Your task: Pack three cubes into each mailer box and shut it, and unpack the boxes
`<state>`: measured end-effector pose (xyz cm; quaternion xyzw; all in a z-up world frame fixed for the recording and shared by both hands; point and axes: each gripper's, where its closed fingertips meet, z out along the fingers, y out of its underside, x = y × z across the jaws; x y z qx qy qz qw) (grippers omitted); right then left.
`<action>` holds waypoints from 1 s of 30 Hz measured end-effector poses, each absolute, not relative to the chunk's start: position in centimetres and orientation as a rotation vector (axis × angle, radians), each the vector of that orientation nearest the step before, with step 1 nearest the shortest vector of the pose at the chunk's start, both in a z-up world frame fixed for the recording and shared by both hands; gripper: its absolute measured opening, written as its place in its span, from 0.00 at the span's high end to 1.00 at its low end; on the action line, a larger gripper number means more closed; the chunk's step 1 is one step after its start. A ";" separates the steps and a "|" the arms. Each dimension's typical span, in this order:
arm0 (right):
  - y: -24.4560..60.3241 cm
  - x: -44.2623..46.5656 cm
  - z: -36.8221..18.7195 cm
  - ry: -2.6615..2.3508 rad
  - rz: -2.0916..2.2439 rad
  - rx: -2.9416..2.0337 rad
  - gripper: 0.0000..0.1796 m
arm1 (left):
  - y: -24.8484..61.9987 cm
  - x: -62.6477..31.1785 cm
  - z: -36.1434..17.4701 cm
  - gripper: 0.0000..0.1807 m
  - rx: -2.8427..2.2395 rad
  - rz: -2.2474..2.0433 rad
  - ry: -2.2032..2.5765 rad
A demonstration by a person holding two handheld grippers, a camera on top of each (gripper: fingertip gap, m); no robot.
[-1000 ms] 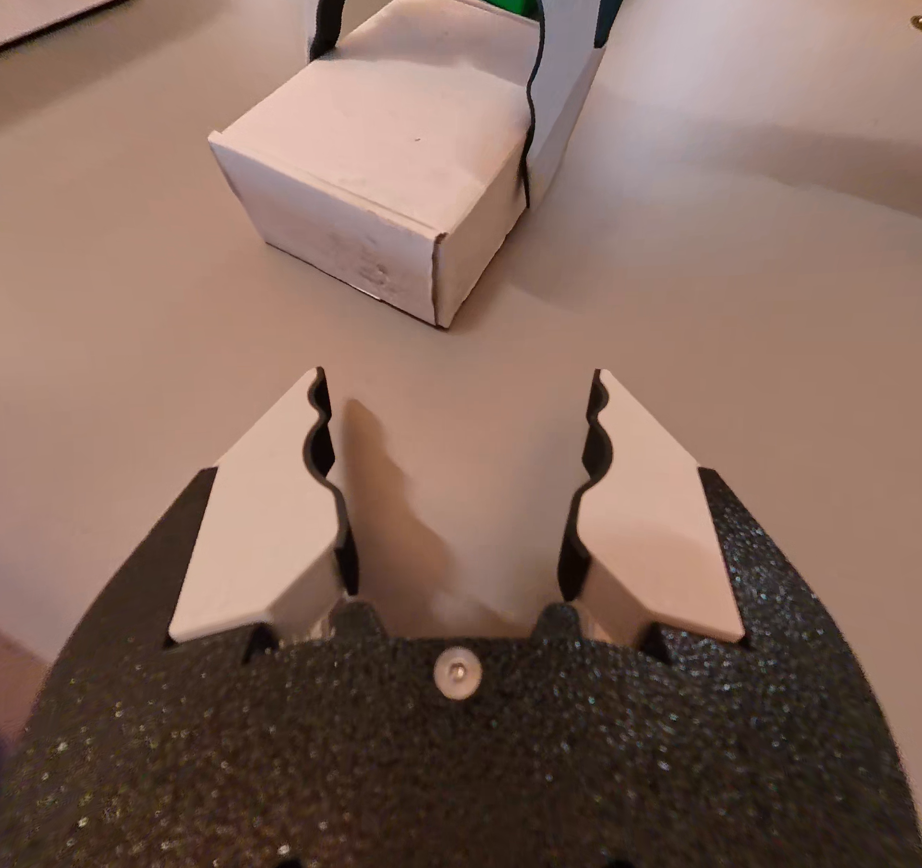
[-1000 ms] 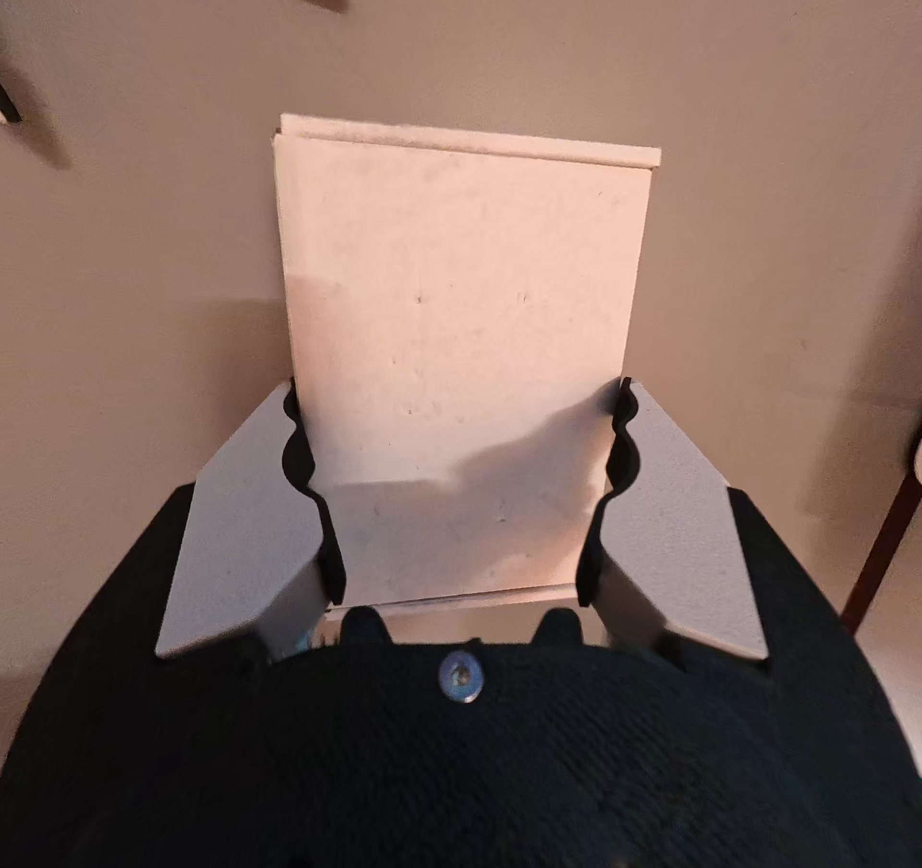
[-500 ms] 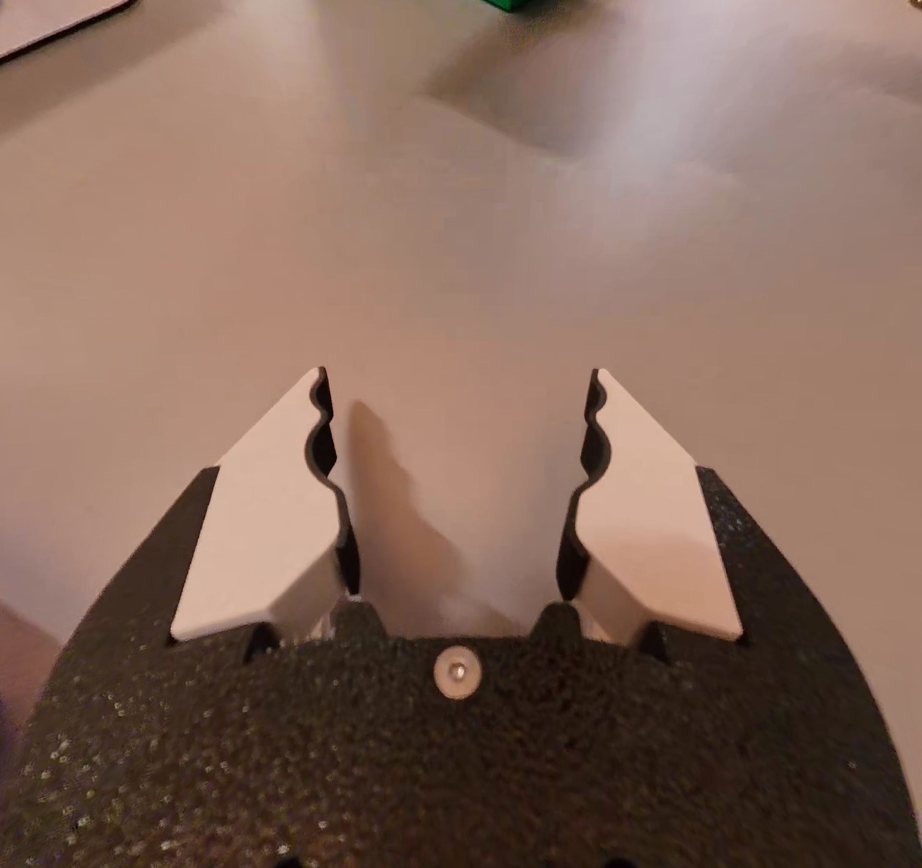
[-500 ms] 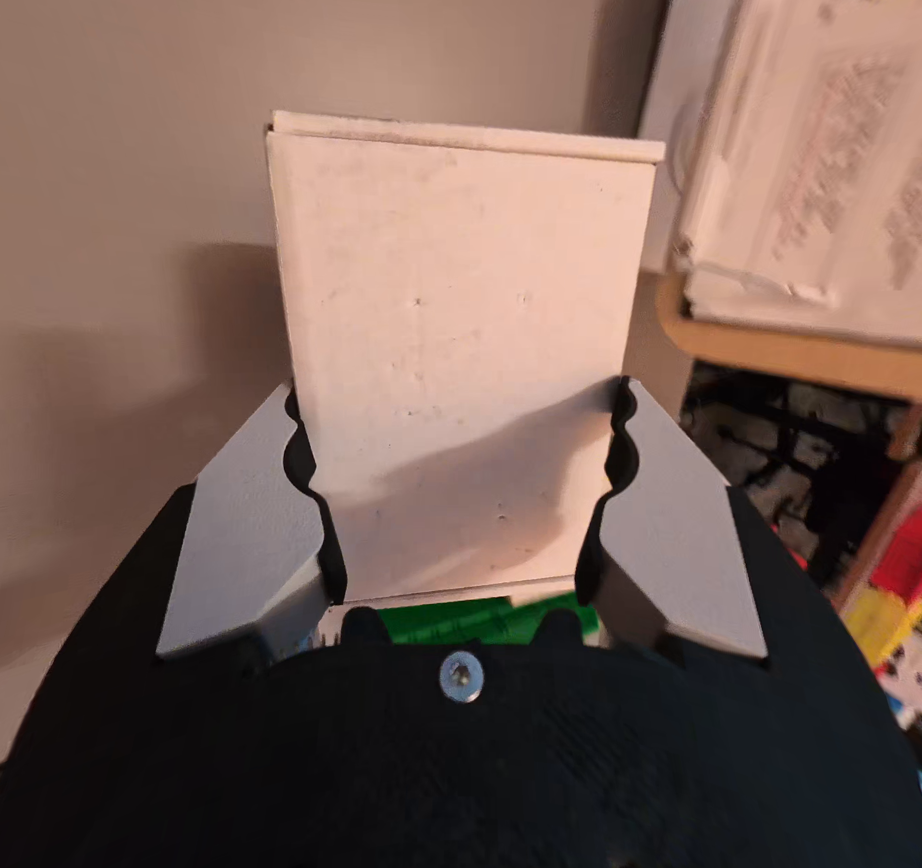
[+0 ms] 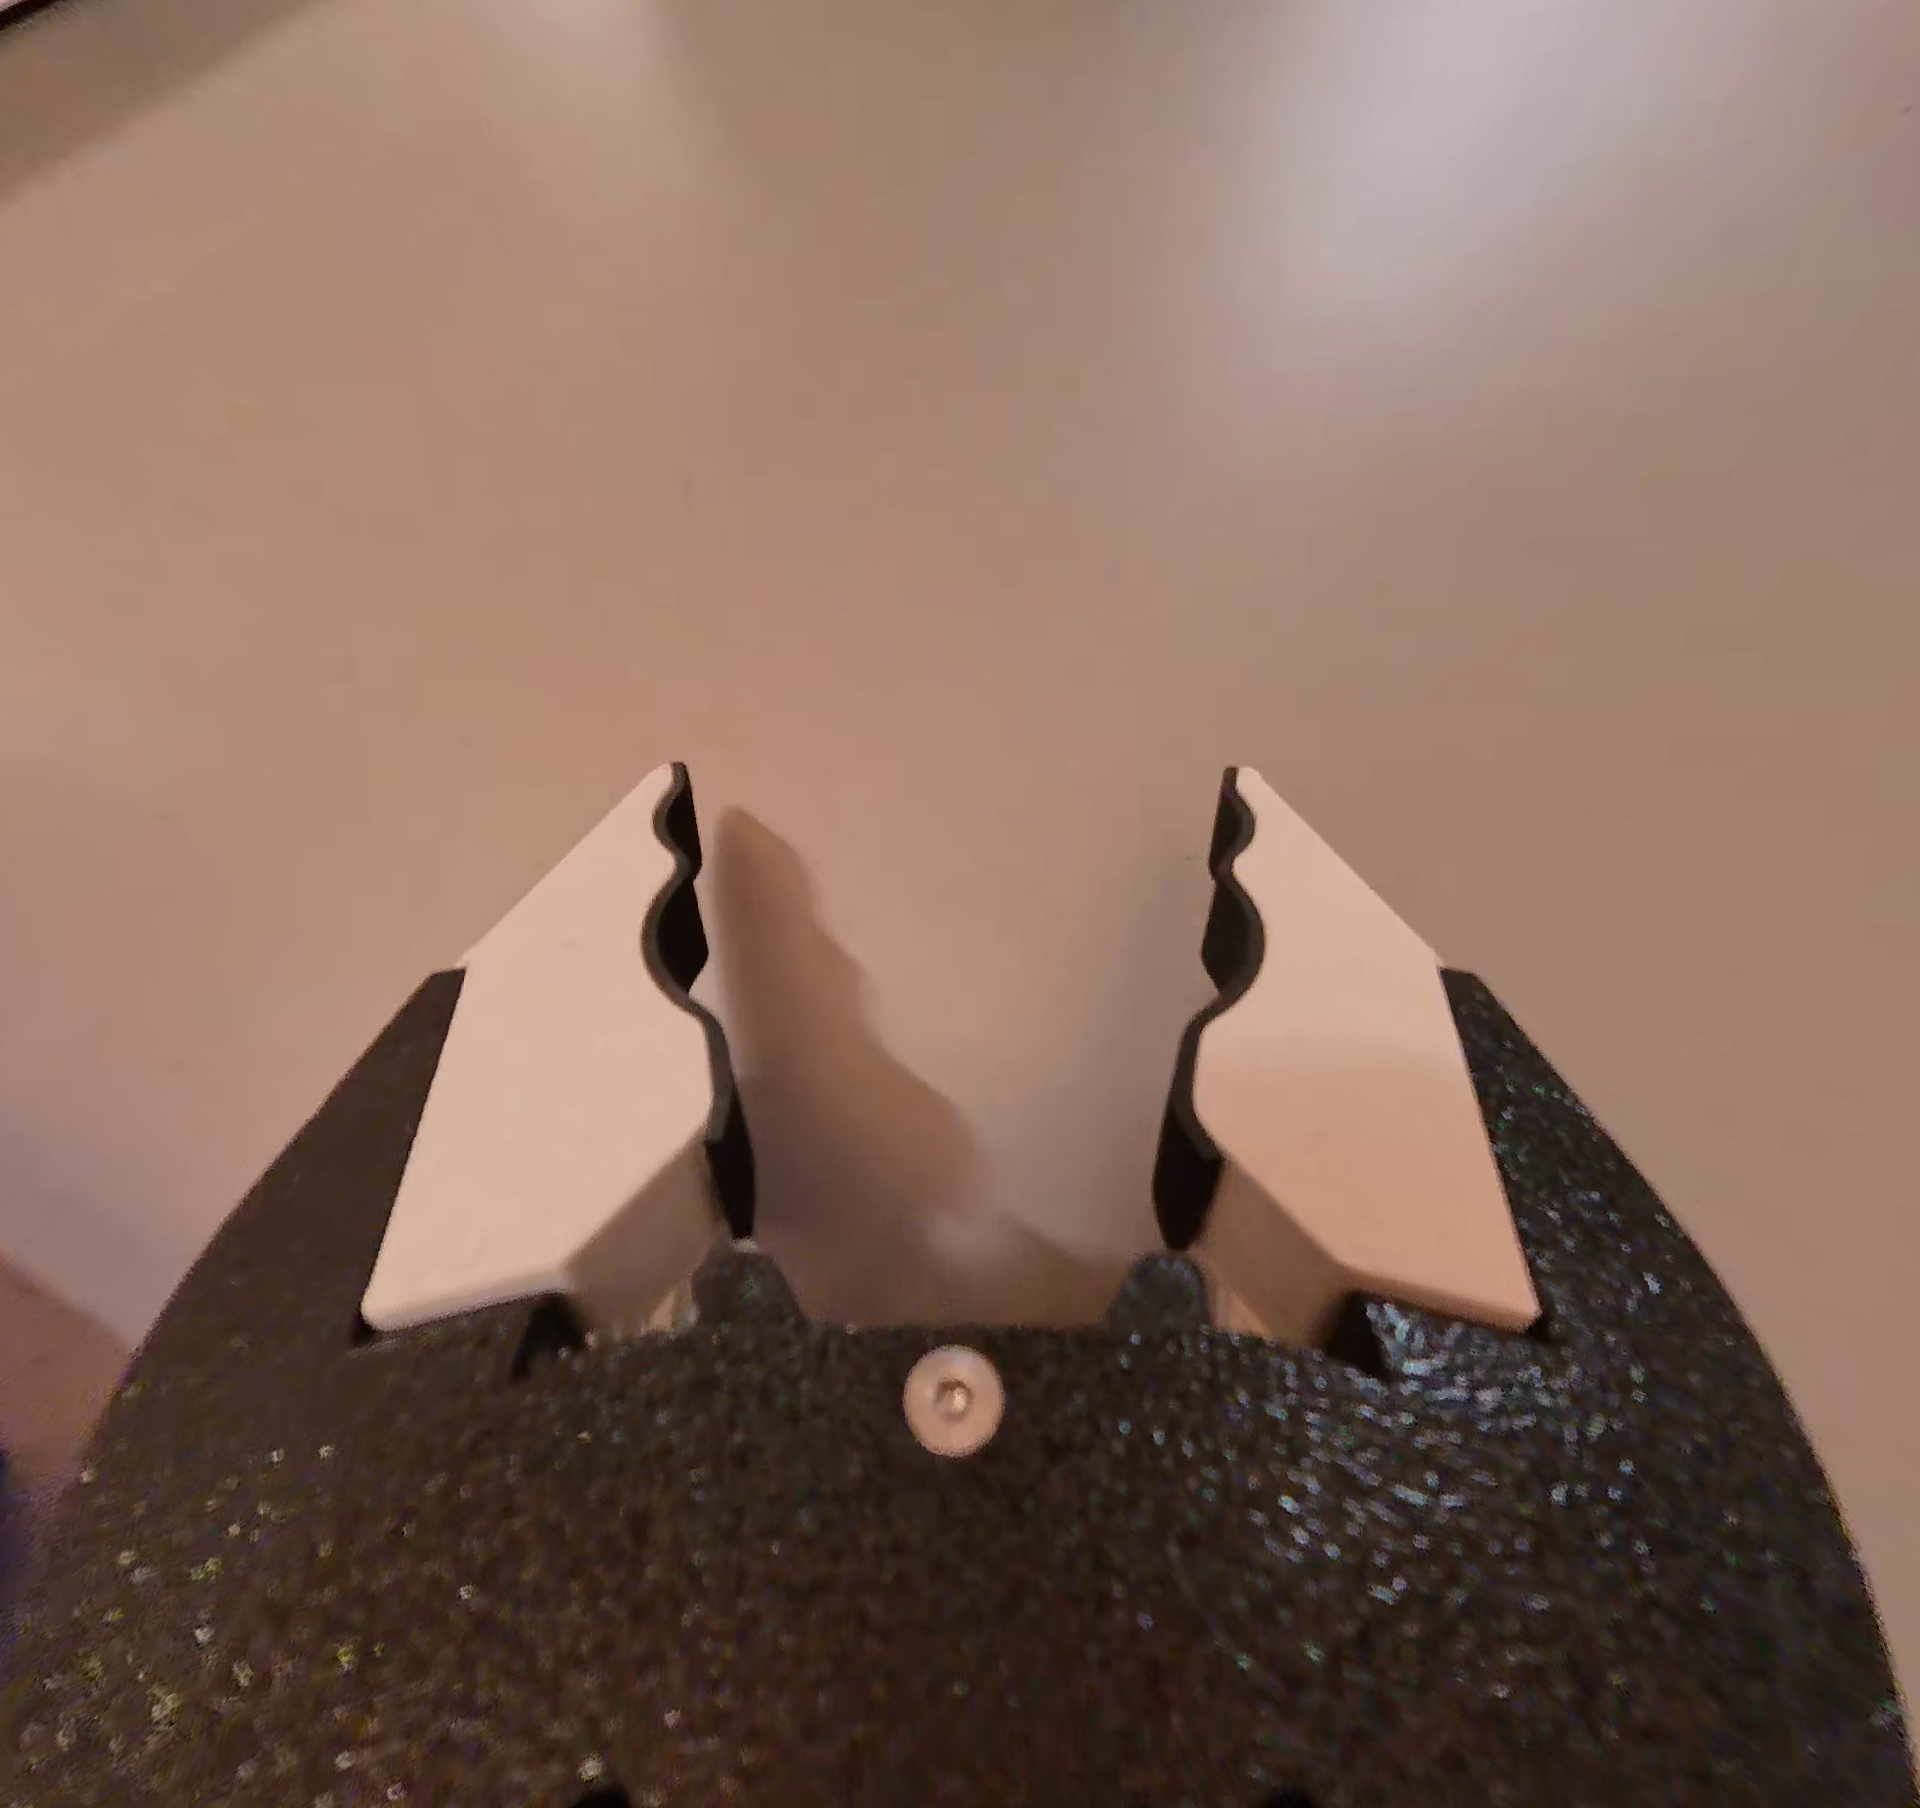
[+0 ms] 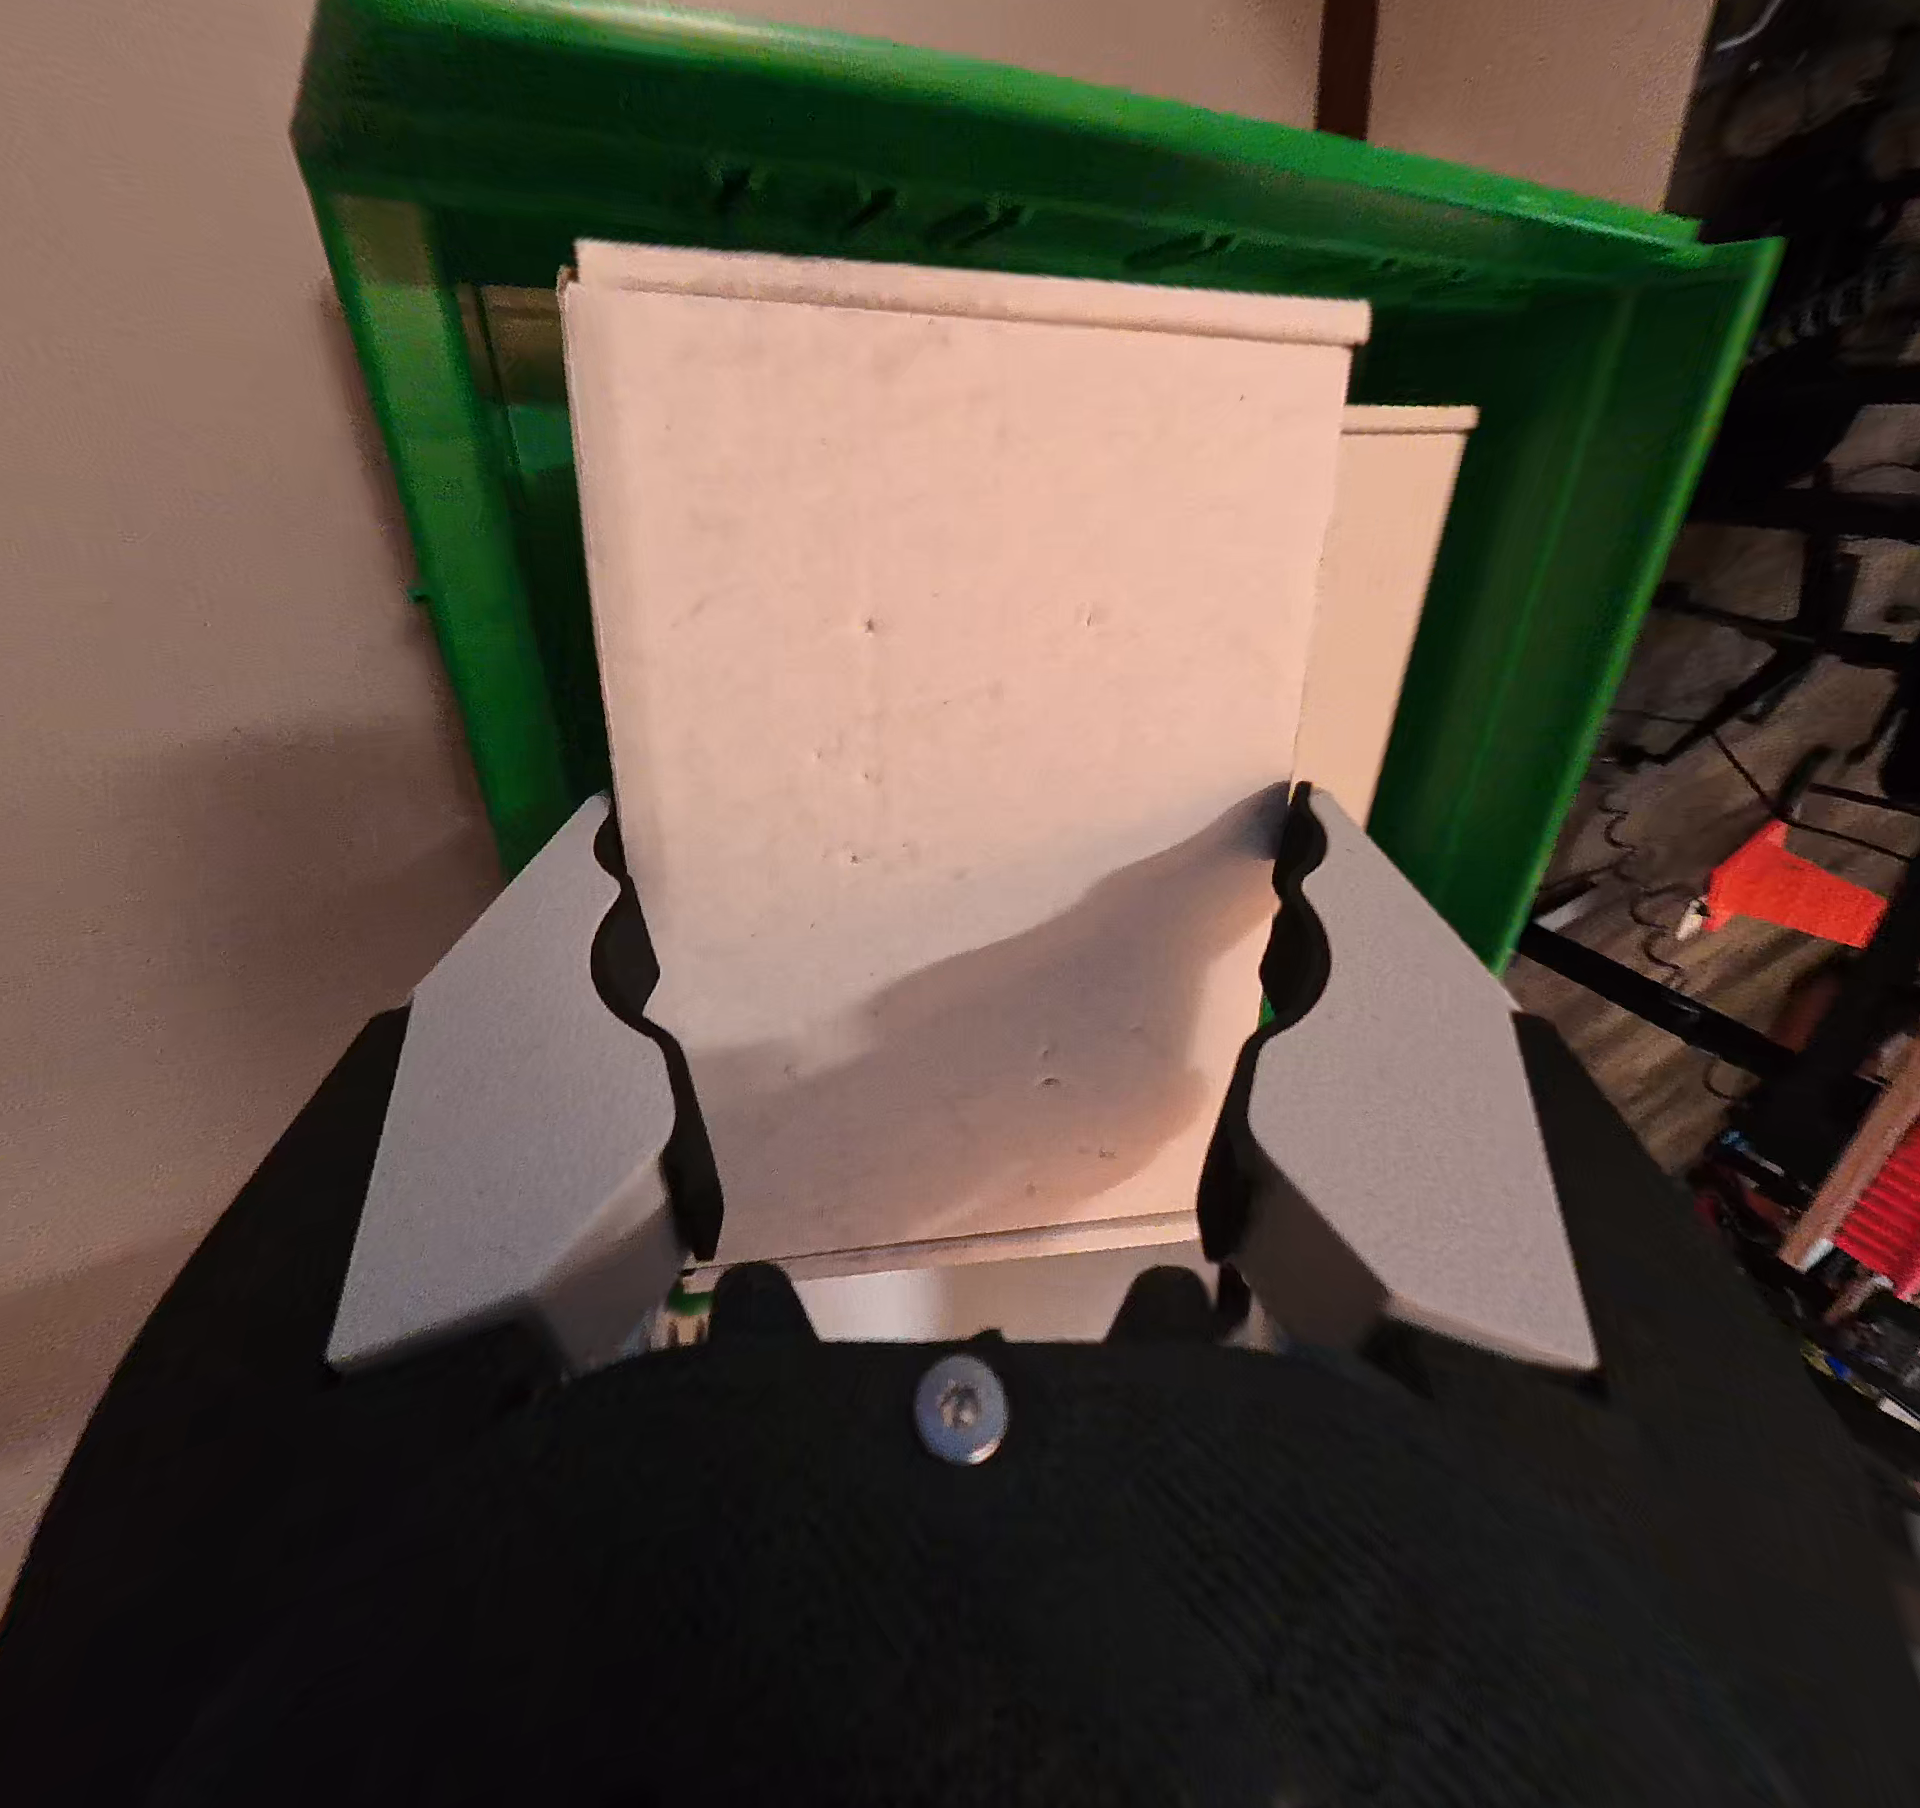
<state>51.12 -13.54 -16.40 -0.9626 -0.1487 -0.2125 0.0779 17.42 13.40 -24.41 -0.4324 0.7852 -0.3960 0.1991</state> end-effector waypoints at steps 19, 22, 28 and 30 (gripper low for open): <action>-15.2 53.3 -21.8 -0.377 -0.762 -2.950 0.34 | 13.1 17.6 -25.6 0.47 -1.207 -0.963 2.232; -15.9 52.2 -17.9 -0.139 -0.981 -2.760 0.36 | 11.2 18.7 -24.4 0.48 -1.229 -1.057 2.177; -18.6 43.2 -14.4 0.575 -1.088 -2.113 0.42 | 3.4 27.7 -19.9 0.50 -1.335 -1.259 1.903; -19.4 40.7 -15.8 0.746 -1.019 -1.987 0.44 | 0.5 31.5 -18.7 0.50 -1.360 -1.281 1.857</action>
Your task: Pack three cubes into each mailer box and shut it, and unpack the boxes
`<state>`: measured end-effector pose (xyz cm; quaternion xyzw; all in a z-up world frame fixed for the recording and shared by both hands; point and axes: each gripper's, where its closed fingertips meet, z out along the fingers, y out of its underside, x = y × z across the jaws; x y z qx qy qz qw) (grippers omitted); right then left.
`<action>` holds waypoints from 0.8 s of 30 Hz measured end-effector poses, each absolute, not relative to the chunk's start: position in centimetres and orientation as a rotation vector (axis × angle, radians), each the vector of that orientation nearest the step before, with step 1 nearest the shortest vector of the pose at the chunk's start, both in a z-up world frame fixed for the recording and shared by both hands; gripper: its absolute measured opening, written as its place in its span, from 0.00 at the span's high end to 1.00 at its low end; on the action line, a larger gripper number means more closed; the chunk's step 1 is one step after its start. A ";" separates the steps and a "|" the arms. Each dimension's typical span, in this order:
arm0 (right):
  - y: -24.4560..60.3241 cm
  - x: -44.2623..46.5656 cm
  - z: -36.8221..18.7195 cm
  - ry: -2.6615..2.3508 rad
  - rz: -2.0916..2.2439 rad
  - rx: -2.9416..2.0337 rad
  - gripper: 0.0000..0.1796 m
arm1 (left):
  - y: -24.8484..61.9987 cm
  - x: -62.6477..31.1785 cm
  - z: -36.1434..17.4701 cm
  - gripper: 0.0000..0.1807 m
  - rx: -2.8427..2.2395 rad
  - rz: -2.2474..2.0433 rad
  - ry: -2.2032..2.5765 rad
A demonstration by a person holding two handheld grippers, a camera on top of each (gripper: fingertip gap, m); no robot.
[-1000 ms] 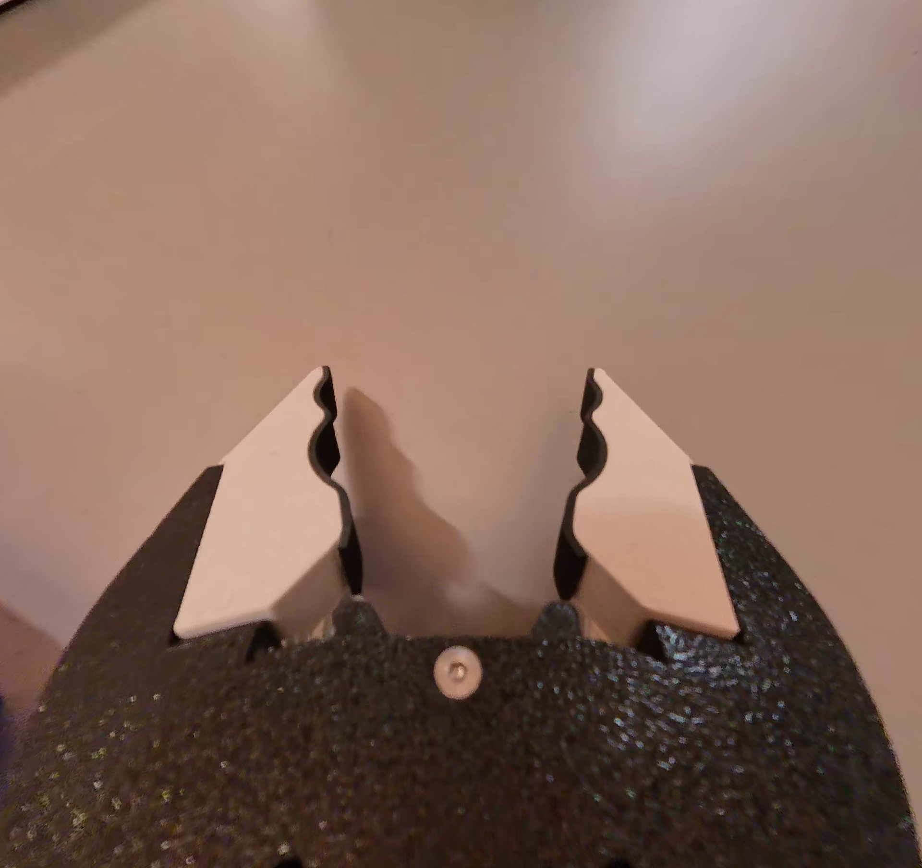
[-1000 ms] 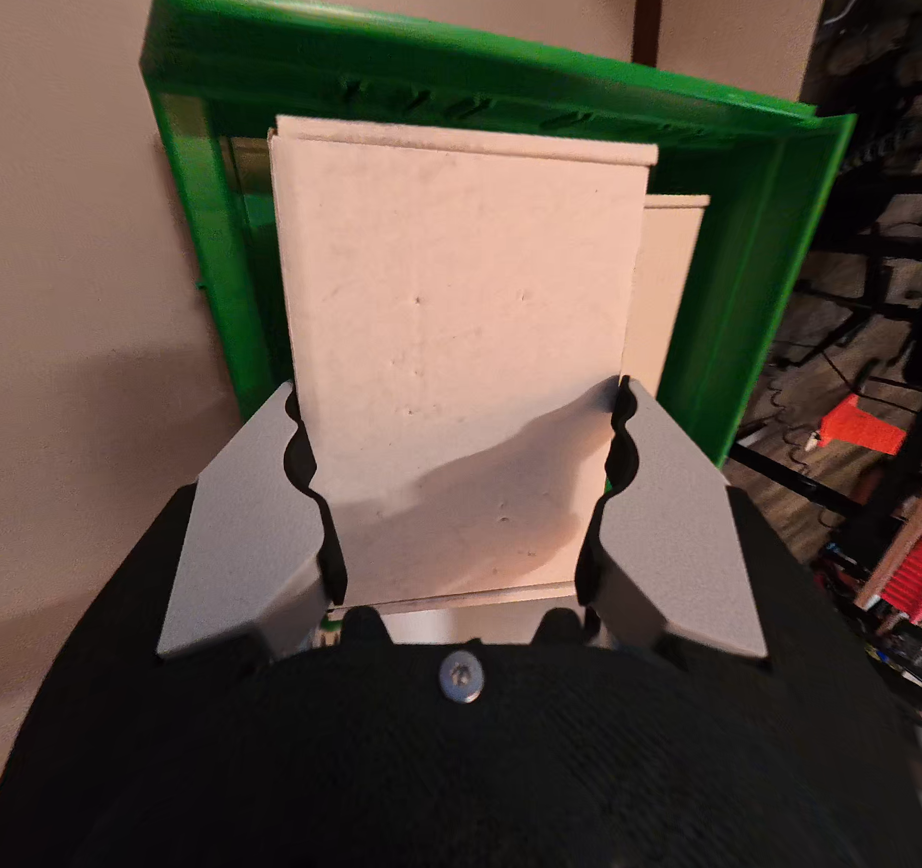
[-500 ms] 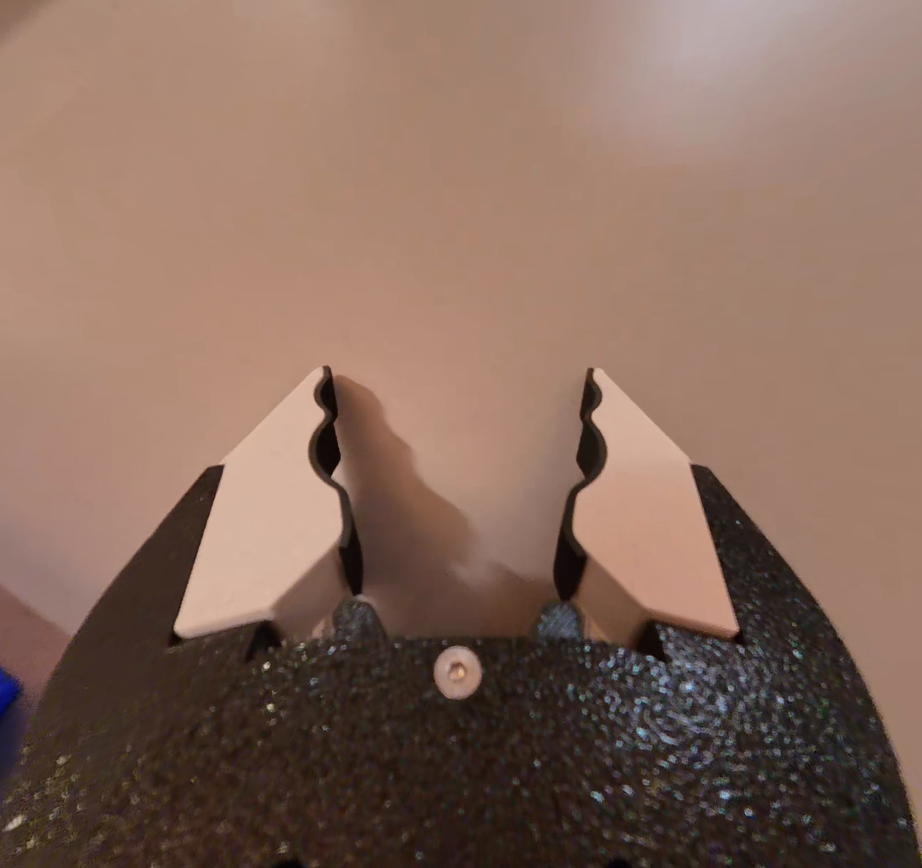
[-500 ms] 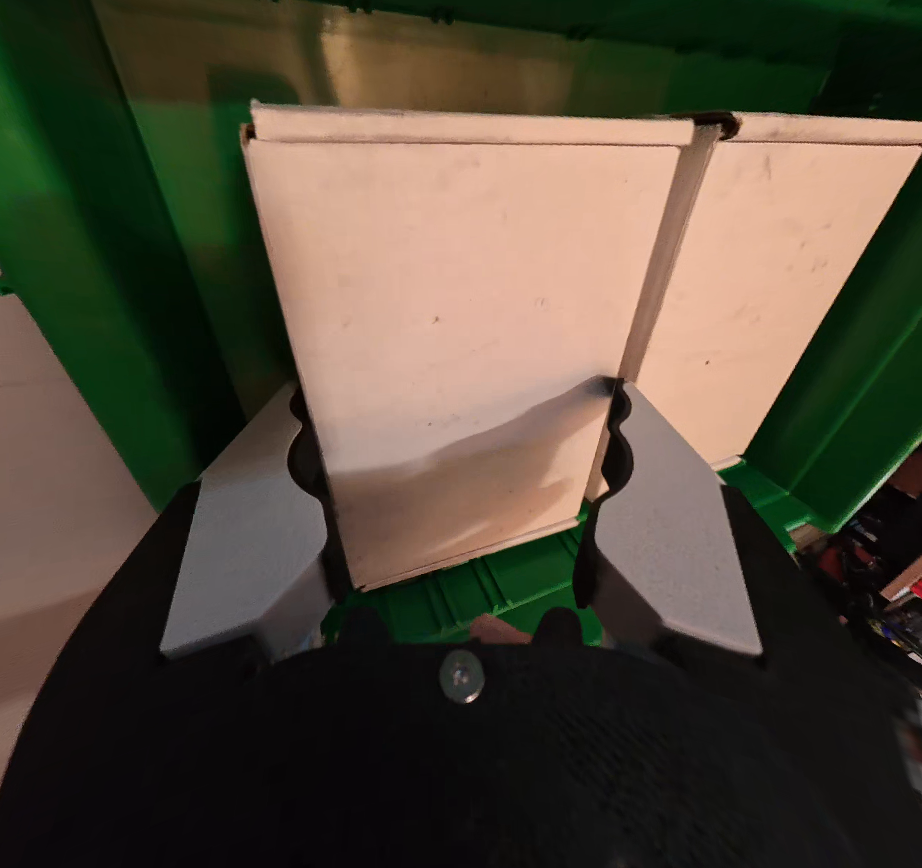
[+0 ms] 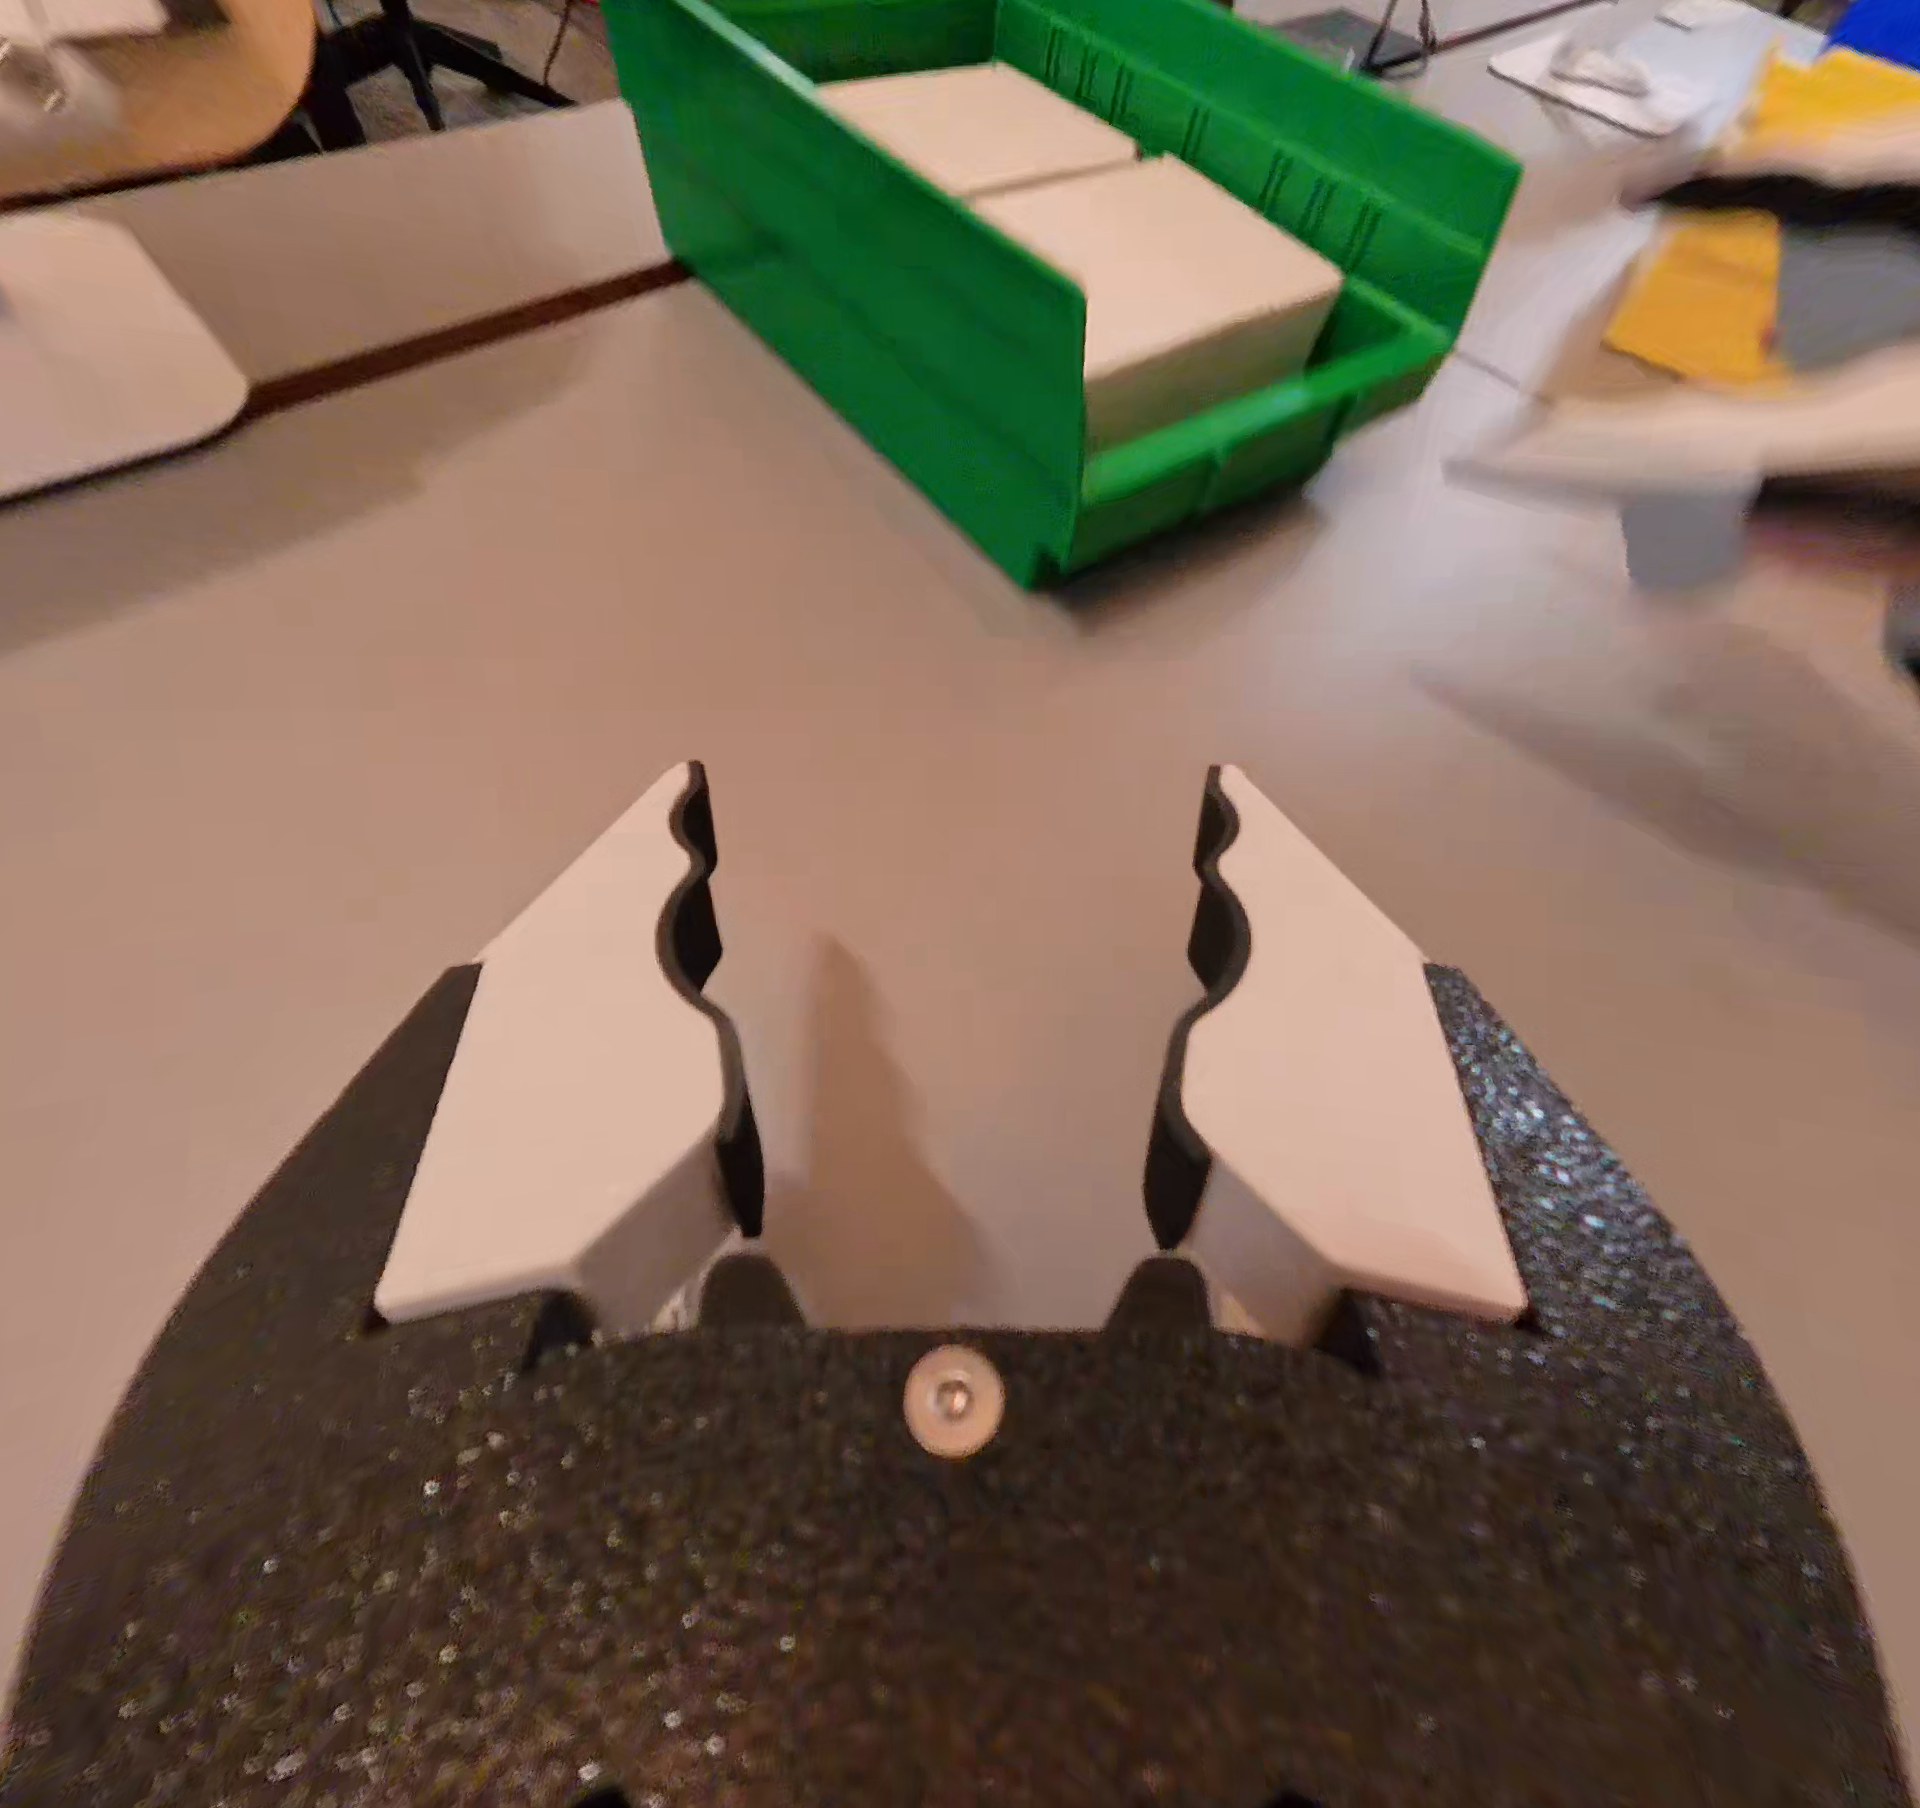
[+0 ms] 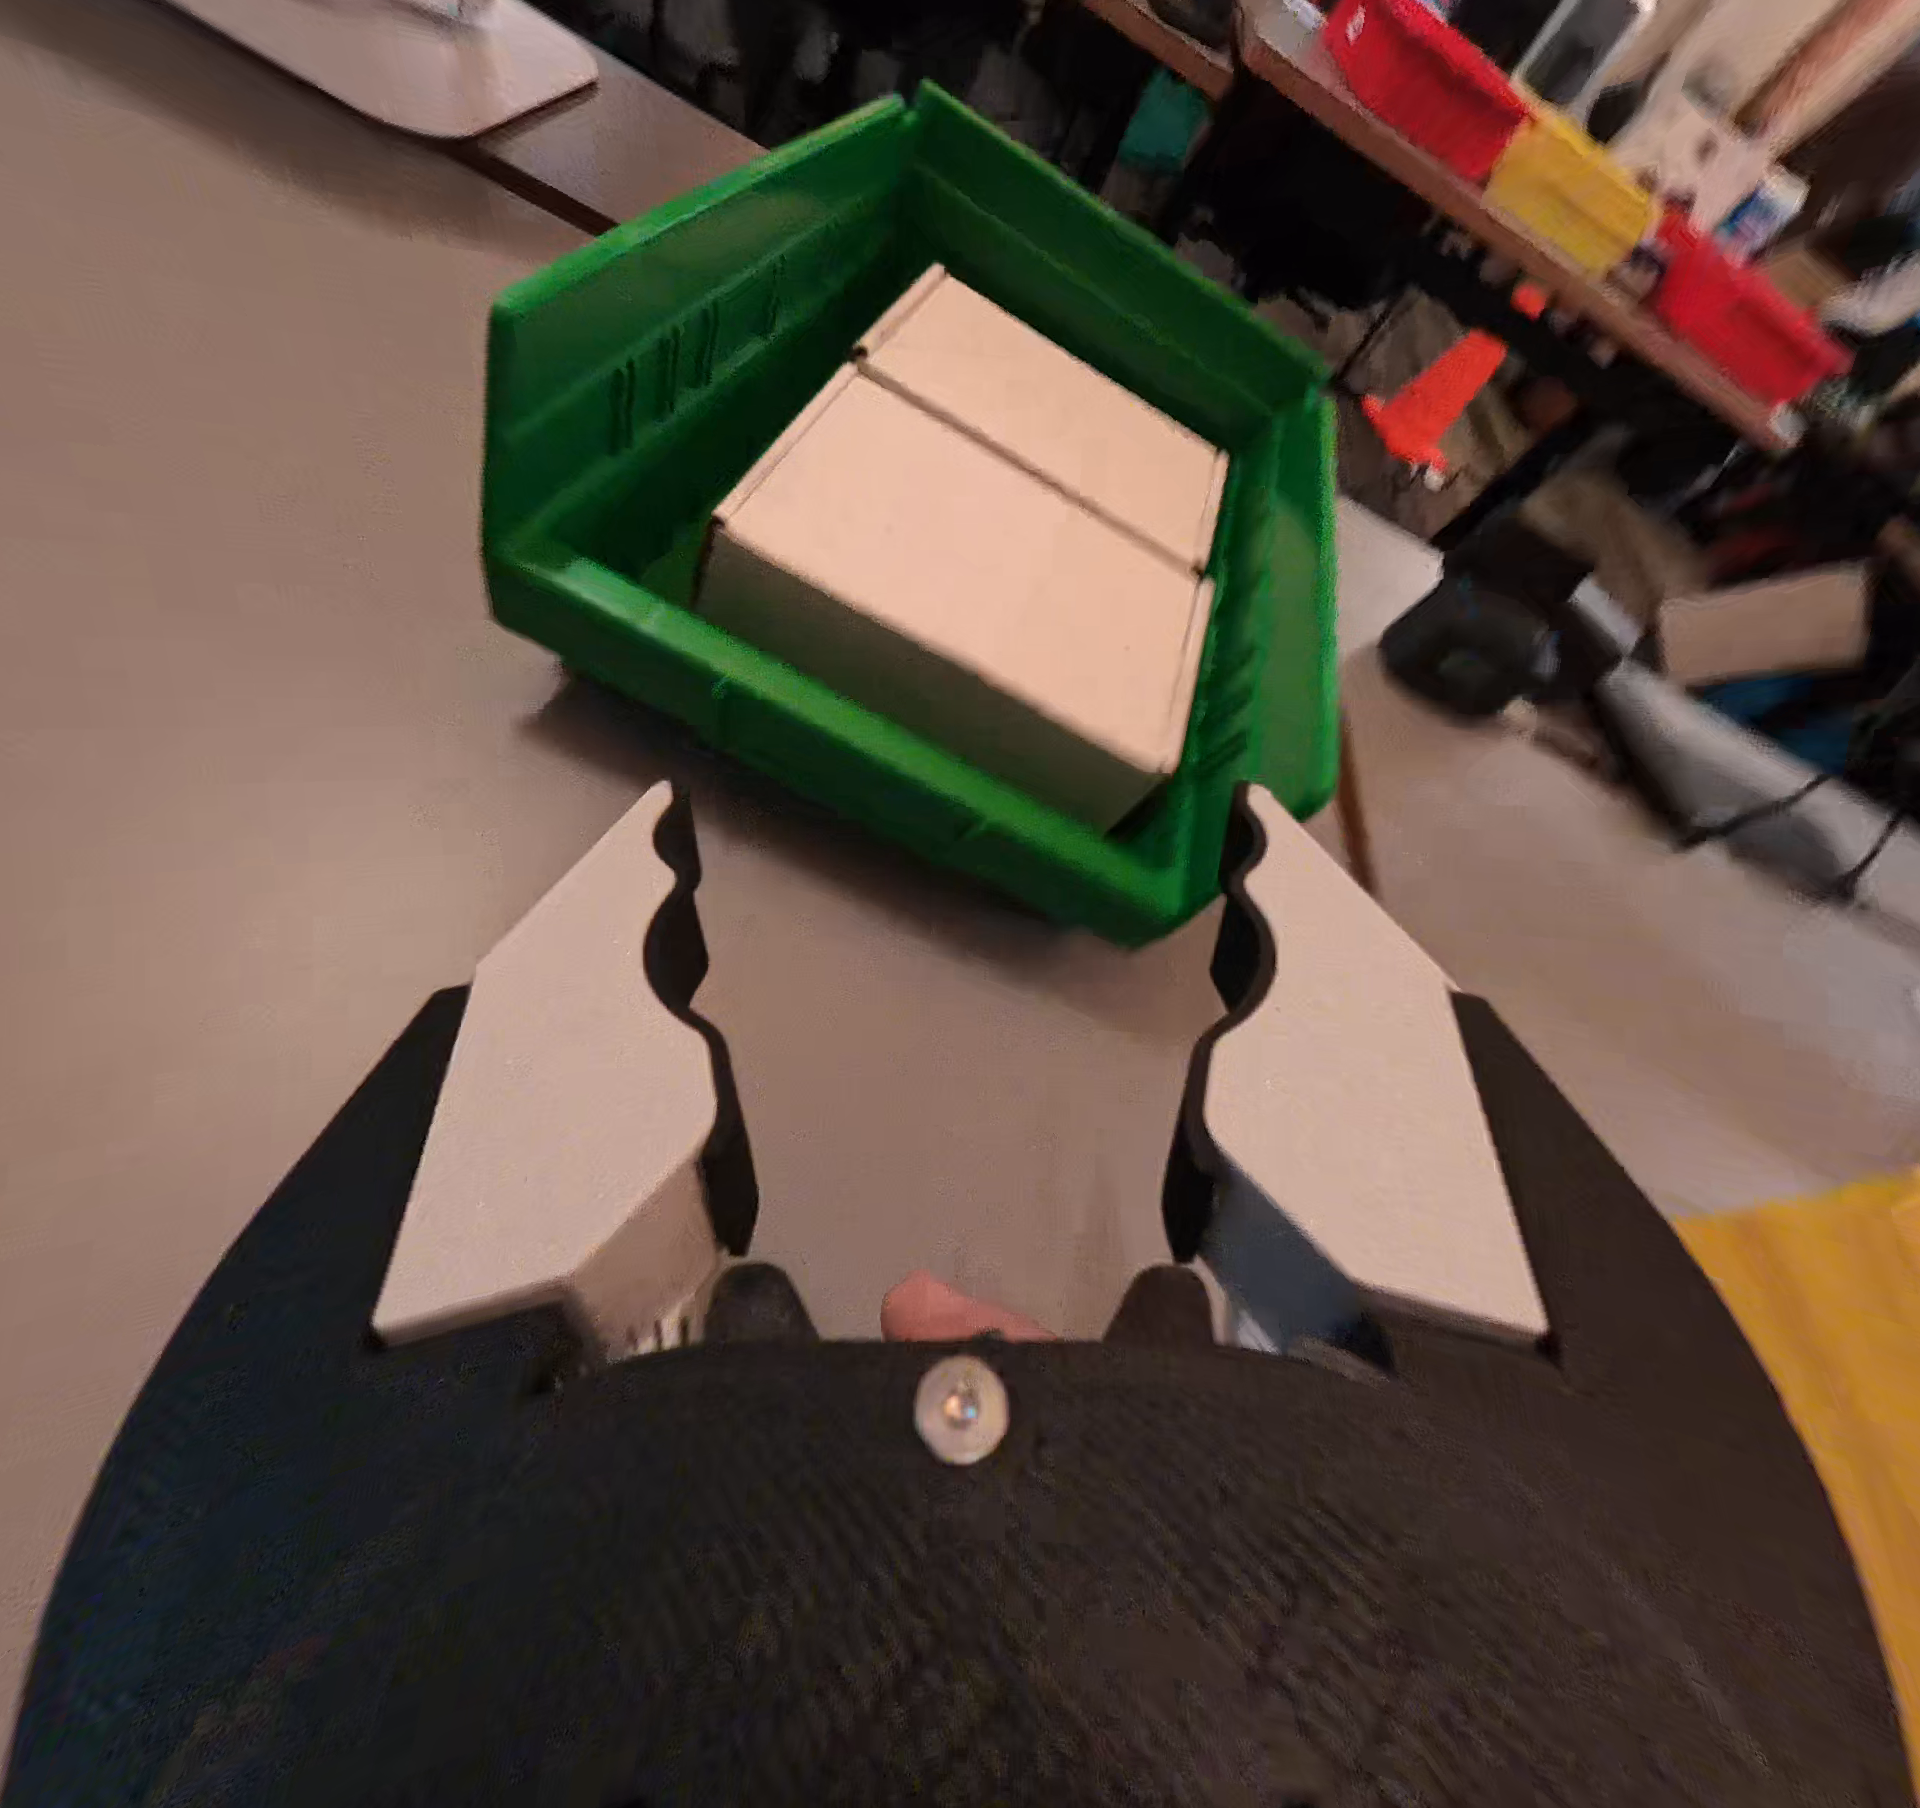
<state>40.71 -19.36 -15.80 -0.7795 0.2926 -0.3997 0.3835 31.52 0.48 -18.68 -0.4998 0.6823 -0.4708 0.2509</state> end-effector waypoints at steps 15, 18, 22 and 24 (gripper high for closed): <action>-23.2 37.5 -15.9 0.983 -0.817 -1.652 0.49 | -5.1 46.6 -16.9 0.94 -1.337 -0.950 1.652; -23.3 37.1 -14.5 0.968 -0.829 -1.626 0.49 | -4.0 45.8 -16.8 0.95 -1.307 -0.921 1.622; -22.5 36.0 -11.5 0.902 -0.826 -1.563 0.51 | -1.1 43.0 -16.7 0.96 -1.228 -0.895 1.611; -21.7 35.3 -10.1 0.866 -0.827 -1.541 0.51 | 0.5 40.6 -16.7 0.96 -1.206 -0.911 1.625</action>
